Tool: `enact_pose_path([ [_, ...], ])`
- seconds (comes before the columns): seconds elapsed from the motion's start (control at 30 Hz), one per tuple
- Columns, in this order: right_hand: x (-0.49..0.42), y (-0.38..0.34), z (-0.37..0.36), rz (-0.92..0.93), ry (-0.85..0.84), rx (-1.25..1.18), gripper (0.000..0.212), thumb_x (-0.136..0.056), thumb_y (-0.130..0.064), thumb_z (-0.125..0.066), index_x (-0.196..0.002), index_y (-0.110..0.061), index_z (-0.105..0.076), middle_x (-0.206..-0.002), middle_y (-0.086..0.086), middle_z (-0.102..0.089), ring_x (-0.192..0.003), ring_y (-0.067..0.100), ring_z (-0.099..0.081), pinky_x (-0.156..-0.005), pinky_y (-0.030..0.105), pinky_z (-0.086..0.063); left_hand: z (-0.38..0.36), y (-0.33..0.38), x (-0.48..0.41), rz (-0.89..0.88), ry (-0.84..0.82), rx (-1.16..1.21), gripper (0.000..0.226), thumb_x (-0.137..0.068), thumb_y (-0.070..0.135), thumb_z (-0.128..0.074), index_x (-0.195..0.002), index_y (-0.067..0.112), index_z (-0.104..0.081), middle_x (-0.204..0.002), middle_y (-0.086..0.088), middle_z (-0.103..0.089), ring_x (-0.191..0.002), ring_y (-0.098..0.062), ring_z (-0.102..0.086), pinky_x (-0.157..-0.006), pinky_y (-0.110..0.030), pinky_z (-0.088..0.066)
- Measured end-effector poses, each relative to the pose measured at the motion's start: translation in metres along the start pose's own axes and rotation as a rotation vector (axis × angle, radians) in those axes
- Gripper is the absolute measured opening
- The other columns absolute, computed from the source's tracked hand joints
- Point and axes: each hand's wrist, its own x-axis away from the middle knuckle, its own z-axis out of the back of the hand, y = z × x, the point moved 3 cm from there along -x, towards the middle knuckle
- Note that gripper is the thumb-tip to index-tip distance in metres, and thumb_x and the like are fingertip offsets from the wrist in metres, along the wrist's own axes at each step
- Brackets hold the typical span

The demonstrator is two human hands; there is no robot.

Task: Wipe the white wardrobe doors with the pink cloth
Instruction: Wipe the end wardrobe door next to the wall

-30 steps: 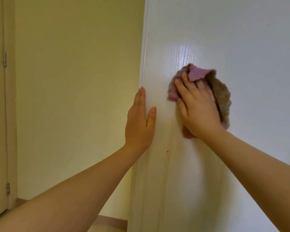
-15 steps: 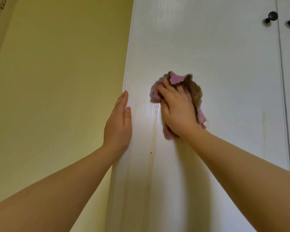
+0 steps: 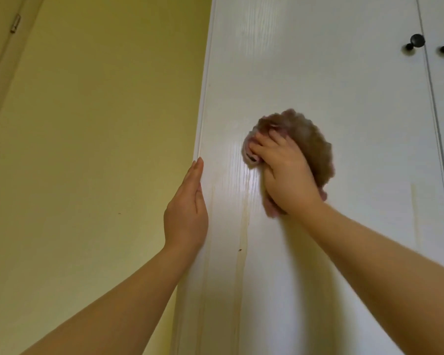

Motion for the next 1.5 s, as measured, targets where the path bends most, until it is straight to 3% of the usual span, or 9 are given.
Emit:
enact_pose_path([
  [0.13, 0.051, -0.034, -0.018, 0.300, -0.145, -0.282, 0.048, -0.097, -0.040, -0.034, -0.100, 0.002, -0.056, -0.117, 0.012, -0.058, -0.093, 0.030, -0.054, -0.092, 0.025, -0.040, 0.001, -0.002, -0.001, -0.013, 0.016, 0.003, 0.050, -0.101, 0.005, -0.032, -0.144, 0.029, -0.035, -0.136, 0.027, -0.031, -0.124, 0.010, -0.030, -0.087, 0.010, -0.017],
  [0.23, 0.038, -0.010, 0.009, 0.158, -0.225, -0.225, 0.036, -0.092, -0.006, -0.033, -0.096, 0.012, -0.064, -0.099, 0.026, -0.063, -0.095, 0.027, -0.054, -0.096, 0.007, -0.030, -0.001, 0.001, -0.001, -0.021, 0.005, 0.000, 0.051, -0.100, 0.003, -0.032, -0.144, 0.028, -0.035, -0.135, 0.027, -0.031, -0.122, 0.011, -0.029, -0.088, 0.010, -0.017],
  [0.47, 0.071, -0.023, -0.008, 0.326, -0.176, -0.071, 0.039, -0.091, -0.007, -0.032, -0.115, 0.002, -0.063, -0.124, 0.017, -0.058, -0.120, 0.028, -0.046, -0.109, 0.034, -0.028, 0.003, -0.007, 0.001, -0.008, 0.015, 0.088, 0.049, -0.100, 0.003, -0.033, -0.142, 0.028, -0.038, -0.133, 0.026, -0.032, -0.117, 0.021, -0.023, -0.090, 0.009, -0.018],
  [0.63, 0.015, -0.016, 0.009, 0.101, -0.040, -0.239, 0.035, -0.085, 0.005, -0.034, -0.098, 0.010, -0.066, -0.104, 0.031, -0.063, -0.106, 0.021, -0.050, -0.102, 0.004, -0.022, 0.001, -0.009, 0.003, 0.018, -0.008, 0.160, 0.048, -0.101, 0.004, -0.032, -0.141, 0.031, -0.039, -0.129, 0.034, -0.031, -0.116, 0.024, -0.024, -0.090, 0.009, -0.019],
  [0.8, 0.069, -0.046, -0.022, 0.339, -0.231, -0.058, 0.039, -0.088, -0.011, -0.037, -0.114, -0.005, -0.065, -0.125, 0.010, -0.060, -0.120, 0.025, -0.050, -0.107, 0.032, -0.030, 0.005, -0.008, 0.002, 0.011, -0.047, 0.217, 0.049, -0.101, 0.002, -0.032, -0.135, 0.037, -0.034, -0.134, 0.027, -0.033, -0.118, 0.022, -0.026, -0.092, 0.008, -0.020],
  [1.03, -0.019, -0.032, -0.016, 0.022, -0.033, -0.092, 0.041, -0.080, 0.005, -0.043, -0.114, -0.004, -0.065, -0.128, 0.009, -0.056, -0.128, 0.023, -0.041, -0.111, 0.019, -0.009, 0.009, -0.011, 0.000, 0.092, -0.125, 0.253, 0.045, -0.103, 0.016, -0.033, -0.145, 0.032, -0.029, -0.128, 0.032, -0.031, -0.119, 0.016, -0.028, -0.088, 0.010, -0.020],
  [1.23, 0.048, -0.055, -0.025, 0.480, -0.416, -0.188, 0.038, -0.085, -0.013, -0.042, -0.111, 0.003, -0.064, -0.118, 0.018, -0.063, -0.119, 0.012, -0.045, -0.107, 0.018, -0.024, 0.015, -0.013, -0.002, 0.141, -0.139, 0.298, 0.045, -0.101, 0.009, -0.037, -0.142, 0.028, -0.038, -0.126, 0.025, -0.039, -0.114, 0.014, -0.038, -0.084, 0.008, -0.026],
  [1.4, -0.002, -0.035, -0.024, 0.060, -0.031, -0.138, 0.039, -0.082, -0.006, -0.040, -0.112, -0.002, -0.066, -0.123, 0.015, -0.060, -0.123, 0.027, -0.048, -0.110, 0.042, -0.029, 0.013, -0.008, 0.000, 0.128, -0.104, 0.274, 0.042, -0.102, 0.014, -0.038, -0.142, 0.027, -0.039, -0.122, 0.030, -0.037, -0.105, 0.026, -0.029, -0.079, 0.012, -0.022],
  [1.5, 0.049, -0.063, -0.030, 0.380, -0.209, -0.097, 0.036, -0.086, -0.011, -0.040, -0.105, -0.005, -0.069, -0.117, 0.012, -0.065, -0.118, 0.025, -0.050, -0.109, 0.028, -0.026, 0.014, -0.011, -0.001, 0.122, -0.098, 0.260, 0.043, -0.101, 0.010, -0.038, -0.141, 0.027, -0.040, -0.120, 0.031, -0.040, -0.106, 0.021, -0.037, -0.081, 0.009, -0.026],
])
